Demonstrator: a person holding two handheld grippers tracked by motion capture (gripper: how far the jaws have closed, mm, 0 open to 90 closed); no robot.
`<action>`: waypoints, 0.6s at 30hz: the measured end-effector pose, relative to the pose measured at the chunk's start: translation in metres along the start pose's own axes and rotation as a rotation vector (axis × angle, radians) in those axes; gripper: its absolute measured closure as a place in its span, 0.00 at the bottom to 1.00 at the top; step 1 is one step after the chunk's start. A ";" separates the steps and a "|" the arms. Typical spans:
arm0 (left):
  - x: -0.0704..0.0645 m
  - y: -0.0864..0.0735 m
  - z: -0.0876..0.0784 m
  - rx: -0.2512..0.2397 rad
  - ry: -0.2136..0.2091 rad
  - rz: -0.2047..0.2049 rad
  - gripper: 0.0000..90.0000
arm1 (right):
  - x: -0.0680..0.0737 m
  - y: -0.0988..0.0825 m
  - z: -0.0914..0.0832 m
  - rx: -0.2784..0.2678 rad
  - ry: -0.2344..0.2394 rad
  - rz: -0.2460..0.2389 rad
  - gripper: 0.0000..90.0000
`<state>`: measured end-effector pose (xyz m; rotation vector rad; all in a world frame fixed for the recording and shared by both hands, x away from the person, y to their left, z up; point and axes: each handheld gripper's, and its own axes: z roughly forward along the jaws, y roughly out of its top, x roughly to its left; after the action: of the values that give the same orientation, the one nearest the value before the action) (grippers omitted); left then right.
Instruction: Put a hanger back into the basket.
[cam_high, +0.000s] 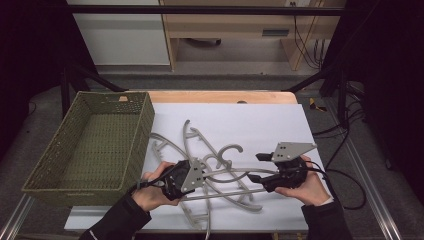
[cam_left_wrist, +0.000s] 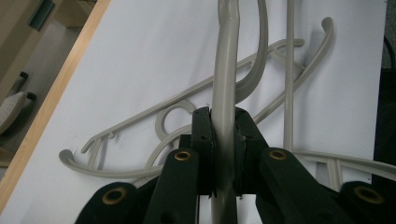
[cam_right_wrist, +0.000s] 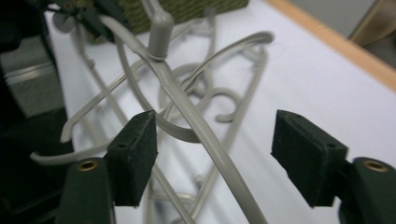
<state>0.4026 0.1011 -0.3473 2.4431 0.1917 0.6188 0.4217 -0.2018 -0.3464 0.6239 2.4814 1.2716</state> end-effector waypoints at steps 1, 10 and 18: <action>0.001 0.001 -0.001 -0.001 0.009 -0.011 0.91 | -0.001 -0.002 -0.003 -0.025 -0.017 0.006 0.33; 0.022 0.003 -0.015 -0.001 0.078 -0.125 0.91 | -0.004 -0.014 -0.020 -0.153 -0.162 0.094 0.17; 0.042 0.001 -0.036 -0.033 0.142 -0.218 0.91 | -0.002 -0.034 -0.023 -0.168 -0.216 0.161 0.10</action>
<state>0.4229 0.1308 -0.3054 2.3063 0.4942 0.6909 0.4052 -0.2361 -0.3612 0.8812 2.1608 1.3727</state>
